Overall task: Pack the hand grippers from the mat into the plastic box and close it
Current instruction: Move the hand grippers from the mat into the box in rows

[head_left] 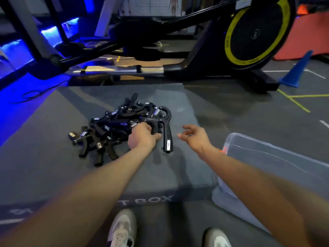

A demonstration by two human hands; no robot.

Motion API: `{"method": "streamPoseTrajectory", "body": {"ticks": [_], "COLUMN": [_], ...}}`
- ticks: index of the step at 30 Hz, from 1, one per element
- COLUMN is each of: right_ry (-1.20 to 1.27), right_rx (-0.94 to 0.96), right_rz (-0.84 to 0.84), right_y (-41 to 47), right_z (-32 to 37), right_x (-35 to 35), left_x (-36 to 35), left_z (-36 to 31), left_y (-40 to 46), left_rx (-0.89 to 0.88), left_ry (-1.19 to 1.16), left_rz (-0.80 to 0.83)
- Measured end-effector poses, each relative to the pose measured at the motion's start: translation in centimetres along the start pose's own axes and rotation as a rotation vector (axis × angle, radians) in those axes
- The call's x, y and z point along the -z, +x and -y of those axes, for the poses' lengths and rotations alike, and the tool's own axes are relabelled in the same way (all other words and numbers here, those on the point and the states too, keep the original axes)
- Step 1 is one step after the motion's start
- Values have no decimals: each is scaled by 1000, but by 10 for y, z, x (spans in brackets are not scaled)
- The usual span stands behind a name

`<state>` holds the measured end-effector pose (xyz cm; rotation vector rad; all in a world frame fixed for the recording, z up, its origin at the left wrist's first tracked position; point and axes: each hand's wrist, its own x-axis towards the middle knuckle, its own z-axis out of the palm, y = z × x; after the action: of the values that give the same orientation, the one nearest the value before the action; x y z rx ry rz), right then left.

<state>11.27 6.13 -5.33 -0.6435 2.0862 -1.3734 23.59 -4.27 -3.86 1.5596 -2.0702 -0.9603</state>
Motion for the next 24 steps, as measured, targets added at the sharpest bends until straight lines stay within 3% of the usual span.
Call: {"method": "streamPoseTrajectory", "body": {"ticks": [12,20,24], "right_ry": [-32,-175,-206], "right_rx": [-11,-136,-249], "right_rz": [-130,-319,-414], "right_y": [-7,-10,-7], "right_z": [-37,-76,-97], "right_x": [110,155,170], "left_x": [-108,-164,-190], "left_z": [-108,-129,-127], "left_y": [-33,-67,-75], "left_rx": [-179,-264,-332], "left_ry": [-39,-46,-114], "left_rz": [177,319,472]}}
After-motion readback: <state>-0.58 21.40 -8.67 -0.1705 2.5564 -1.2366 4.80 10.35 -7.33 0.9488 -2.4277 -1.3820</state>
